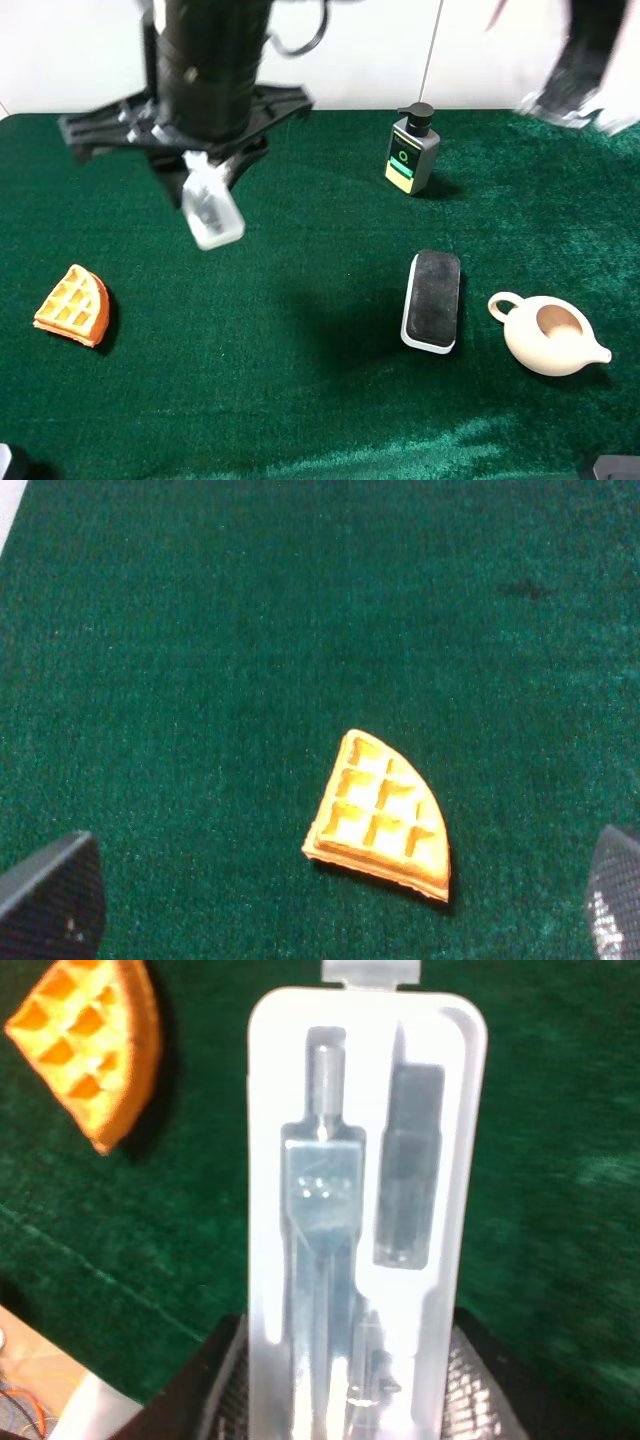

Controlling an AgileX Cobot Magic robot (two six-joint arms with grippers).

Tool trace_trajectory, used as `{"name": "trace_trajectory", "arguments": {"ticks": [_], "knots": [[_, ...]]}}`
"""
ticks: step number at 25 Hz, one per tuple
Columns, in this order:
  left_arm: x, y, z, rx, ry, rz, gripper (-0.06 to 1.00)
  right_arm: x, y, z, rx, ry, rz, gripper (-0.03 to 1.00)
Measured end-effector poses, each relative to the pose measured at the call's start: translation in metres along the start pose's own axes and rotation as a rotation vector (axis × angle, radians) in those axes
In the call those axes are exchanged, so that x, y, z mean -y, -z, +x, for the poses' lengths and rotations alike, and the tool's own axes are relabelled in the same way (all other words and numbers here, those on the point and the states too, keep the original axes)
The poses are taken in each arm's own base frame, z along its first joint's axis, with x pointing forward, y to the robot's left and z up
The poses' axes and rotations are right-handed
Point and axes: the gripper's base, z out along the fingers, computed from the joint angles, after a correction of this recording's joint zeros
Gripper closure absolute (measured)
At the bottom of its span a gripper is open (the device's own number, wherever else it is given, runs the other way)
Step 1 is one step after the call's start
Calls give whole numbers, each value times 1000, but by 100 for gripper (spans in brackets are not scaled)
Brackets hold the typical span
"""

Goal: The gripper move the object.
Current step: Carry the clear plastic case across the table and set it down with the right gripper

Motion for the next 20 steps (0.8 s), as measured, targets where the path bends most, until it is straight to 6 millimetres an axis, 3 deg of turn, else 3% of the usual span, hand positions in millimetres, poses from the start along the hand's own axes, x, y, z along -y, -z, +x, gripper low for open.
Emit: {"name": "trace_trajectory", "arguments": {"ticks": [11, 20], "knots": [[0, 0, 0, 0, 0, 0, -3, -11, -68, -5, -8, -13, -75, 67], [0, 0, 0, 0, 0, 0, -3, -9, -109, -9, 16, -39, -93, 67]]}}
